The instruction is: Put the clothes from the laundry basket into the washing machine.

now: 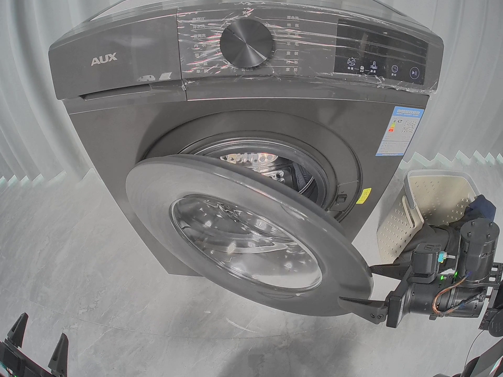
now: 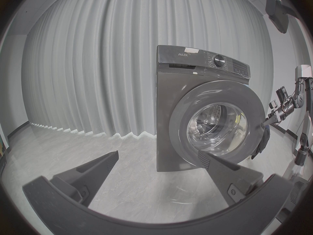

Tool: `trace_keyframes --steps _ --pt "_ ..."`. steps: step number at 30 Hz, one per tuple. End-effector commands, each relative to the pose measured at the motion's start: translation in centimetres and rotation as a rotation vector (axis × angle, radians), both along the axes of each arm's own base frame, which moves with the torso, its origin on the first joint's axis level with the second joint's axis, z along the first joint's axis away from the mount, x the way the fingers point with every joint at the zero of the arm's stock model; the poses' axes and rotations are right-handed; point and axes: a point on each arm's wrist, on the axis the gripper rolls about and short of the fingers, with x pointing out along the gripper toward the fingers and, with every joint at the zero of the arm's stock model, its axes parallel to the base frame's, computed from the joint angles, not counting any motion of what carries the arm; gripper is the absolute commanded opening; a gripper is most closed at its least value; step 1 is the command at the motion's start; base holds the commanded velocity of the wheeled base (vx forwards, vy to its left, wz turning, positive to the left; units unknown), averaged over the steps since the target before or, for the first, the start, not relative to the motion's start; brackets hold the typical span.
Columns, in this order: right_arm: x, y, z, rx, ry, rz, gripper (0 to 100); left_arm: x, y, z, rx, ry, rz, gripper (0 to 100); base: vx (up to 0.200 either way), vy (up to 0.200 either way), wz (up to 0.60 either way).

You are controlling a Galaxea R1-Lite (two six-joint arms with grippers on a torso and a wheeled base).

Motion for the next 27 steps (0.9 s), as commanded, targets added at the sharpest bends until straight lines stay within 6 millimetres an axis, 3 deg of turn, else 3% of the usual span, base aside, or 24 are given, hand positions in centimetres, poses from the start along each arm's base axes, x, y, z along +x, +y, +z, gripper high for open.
trace_keyframes --steps 1,5,8,16,27 --pt "0.2 -0.4 0.4 0.004 -0.02 -0.035 100 0.0 0.0 -0.5 0.0 0.0 -0.003 100 0.0 0.0 0.0" --pt "1.5 -0.5 0.1 -0.014 -0.012 -0.088 100 0.0 0.0 -0.5 -0.002 0.0 -0.001 100 -0.15 0.0 0.0" --pt "1.3 -0.2 -0.2 -0.02 0.001 -0.073 100 0.0 0.0 -0.5 0.003 -0.002 0.002 100 -0.2 0.0 0.0" --pt "-0.2 1.1 -0.7 -0.023 0.026 0.028 100 0.0 0.0 -0.5 0.003 0.0 0.002 100 0.0 0.0 0.0" --pt "-1.0 0.7 -0.5 -0.004 0.021 0.038 100 0.0 0.0 -0.5 0.001 0.0 0.002 100 0.0 0.0 0.0"
